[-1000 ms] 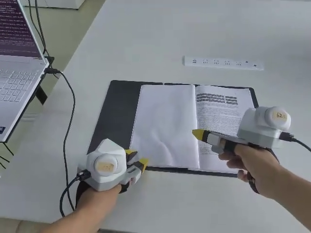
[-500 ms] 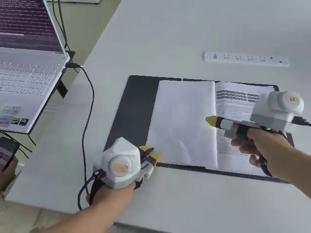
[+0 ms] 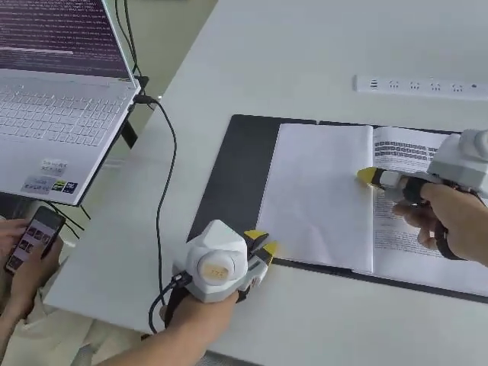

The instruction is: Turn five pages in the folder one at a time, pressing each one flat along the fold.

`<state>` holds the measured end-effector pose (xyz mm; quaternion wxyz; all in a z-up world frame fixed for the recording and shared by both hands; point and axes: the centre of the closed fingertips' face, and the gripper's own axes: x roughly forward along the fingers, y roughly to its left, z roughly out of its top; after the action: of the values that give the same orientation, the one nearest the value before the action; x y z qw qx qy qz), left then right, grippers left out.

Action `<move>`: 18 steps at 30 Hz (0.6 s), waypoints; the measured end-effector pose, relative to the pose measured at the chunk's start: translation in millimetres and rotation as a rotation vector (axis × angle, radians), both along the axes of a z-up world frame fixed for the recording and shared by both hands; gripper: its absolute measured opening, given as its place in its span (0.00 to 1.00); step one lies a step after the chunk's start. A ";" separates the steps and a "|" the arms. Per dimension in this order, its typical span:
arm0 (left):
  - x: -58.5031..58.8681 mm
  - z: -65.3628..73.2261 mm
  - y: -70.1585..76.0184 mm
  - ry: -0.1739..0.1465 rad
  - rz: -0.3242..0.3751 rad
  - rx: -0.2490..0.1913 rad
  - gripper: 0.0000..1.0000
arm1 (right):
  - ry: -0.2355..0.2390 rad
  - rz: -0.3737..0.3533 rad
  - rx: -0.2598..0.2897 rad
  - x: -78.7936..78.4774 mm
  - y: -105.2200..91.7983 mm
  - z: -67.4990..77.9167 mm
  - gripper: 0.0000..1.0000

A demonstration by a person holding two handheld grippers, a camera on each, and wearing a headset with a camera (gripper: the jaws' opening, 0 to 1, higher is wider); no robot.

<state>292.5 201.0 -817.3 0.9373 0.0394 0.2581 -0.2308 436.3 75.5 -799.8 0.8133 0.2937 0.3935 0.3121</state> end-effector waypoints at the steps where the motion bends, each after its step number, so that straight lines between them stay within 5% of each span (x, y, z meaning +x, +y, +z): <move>1: -0.1 -0.1 -0.1 -0.002 0.000 0.000 0.09 | 0.003 -0.001 -0.002 3.4 -0.4 -0.9 0.00; 18: 2.2 -2.0 -0.3 -0.012 -0.015 0.003 0.09 | 0.006 -0.107 0.056 60.9 -5.8 -5.2 0.00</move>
<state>294.7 200.7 -819.3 0.9371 0.0441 0.2525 -0.2370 497.2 69.6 -805.0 0.8191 0.3379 0.3709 0.2780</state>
